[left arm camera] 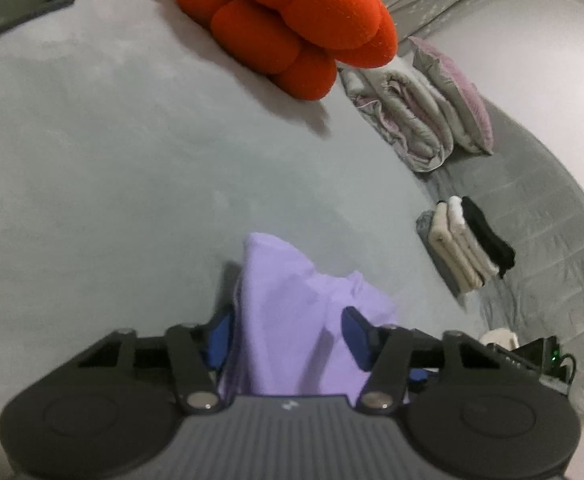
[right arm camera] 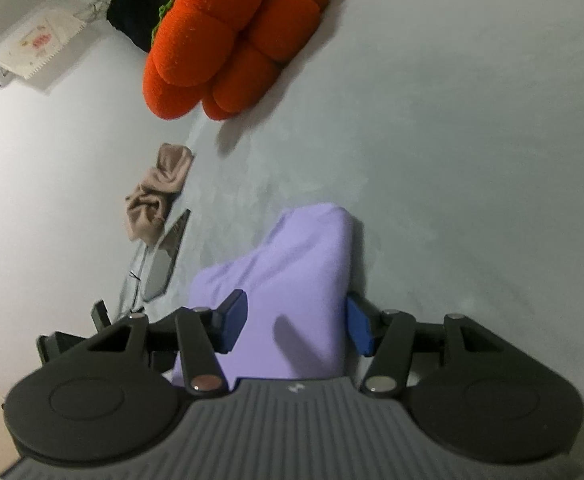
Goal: Fold clothes
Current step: 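Pinch the folded garment edge with the left gripper while the right gripper pinches beside it, then lift the folded garment with both grippers and carry it toward the clothes stack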
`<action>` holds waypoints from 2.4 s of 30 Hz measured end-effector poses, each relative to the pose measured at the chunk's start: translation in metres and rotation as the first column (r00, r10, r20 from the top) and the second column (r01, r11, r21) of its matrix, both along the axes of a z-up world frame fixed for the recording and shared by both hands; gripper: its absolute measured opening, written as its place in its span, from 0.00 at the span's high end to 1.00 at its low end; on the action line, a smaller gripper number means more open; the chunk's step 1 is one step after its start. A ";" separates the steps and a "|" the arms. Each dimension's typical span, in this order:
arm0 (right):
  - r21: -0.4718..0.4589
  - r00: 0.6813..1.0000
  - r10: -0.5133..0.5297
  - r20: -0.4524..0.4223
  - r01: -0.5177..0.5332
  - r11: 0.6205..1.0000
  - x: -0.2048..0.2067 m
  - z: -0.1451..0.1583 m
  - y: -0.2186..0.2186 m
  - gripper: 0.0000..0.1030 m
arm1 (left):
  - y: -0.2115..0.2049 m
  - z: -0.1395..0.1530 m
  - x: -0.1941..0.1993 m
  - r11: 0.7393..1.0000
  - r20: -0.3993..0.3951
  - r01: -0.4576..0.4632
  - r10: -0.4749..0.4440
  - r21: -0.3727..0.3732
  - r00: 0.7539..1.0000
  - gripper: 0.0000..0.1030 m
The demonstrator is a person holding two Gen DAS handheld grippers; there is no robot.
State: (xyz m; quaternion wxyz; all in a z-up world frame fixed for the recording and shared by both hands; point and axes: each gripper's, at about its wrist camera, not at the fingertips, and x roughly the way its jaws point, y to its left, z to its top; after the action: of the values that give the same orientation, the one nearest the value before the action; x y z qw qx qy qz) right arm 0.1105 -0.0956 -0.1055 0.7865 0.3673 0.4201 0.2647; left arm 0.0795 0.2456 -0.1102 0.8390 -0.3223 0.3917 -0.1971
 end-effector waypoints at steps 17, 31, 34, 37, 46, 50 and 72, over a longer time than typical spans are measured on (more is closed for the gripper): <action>0.044 0.989 -0.042 0.143 0.036 0.998 -0.013 0.013 -0.006 0.85 | -0.042 0.027 -0.010 0.994 0.124 -0.110 0.111 -0.013 0.986 0.84; -0.065 0.933 -0.107 0.345 0.138 0.988 -0.023 0.097 -0.075 0.85 | -0.148 0.096 0.036 1.000 0.303 0.020 -0.020 0.002 0.953 0.85; -0.089 0.916 -0.132 0.378 0.177 0.980 -0.016 0.120 -0.097 0.85 | -0.173 0.116 0.053 0.998 0.337 0.058 -0.055 0.000 0.940 0.85; -0.112 0.897 -0.154 0.414 0.218 0.970 -0.008 0.144 -0.117 0.85 | -0.203 0.135 0.071 0.995 0.367 0.096 -0.091 0.004 0.926 0.85; -0.209 0.846 -0.200 0.494 0.339 0.917 0.025 0.195 -0.186 0.85 | -0.294 0.179 0.134 0.977 0.443 0.210 -0.206 0.041 0.872 0.85; -0.272 0.827 -0.195 0.527 0.381 0.884 0.045 0.214 -0.214 0.85 | -0.327 0.187 0.164 0.967 0.467 0.248 -0.245 0.057 0.850 0.85; -0.403 0.814 -0.248 0.525 0.495 0.770 0.142 0.221 -0.342 0.86 | -0.469 0.169 0.304 0.919 0.436 0.386 -0.381 0.081 0.816 0.85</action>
State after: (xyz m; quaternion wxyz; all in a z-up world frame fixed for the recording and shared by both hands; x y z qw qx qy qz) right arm 0.2521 -0.4374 0.1158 0.9669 0.1473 0.2021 0.0509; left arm 0.3839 -0.2230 0.0584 0.8471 -0.1881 0.2459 -0.4320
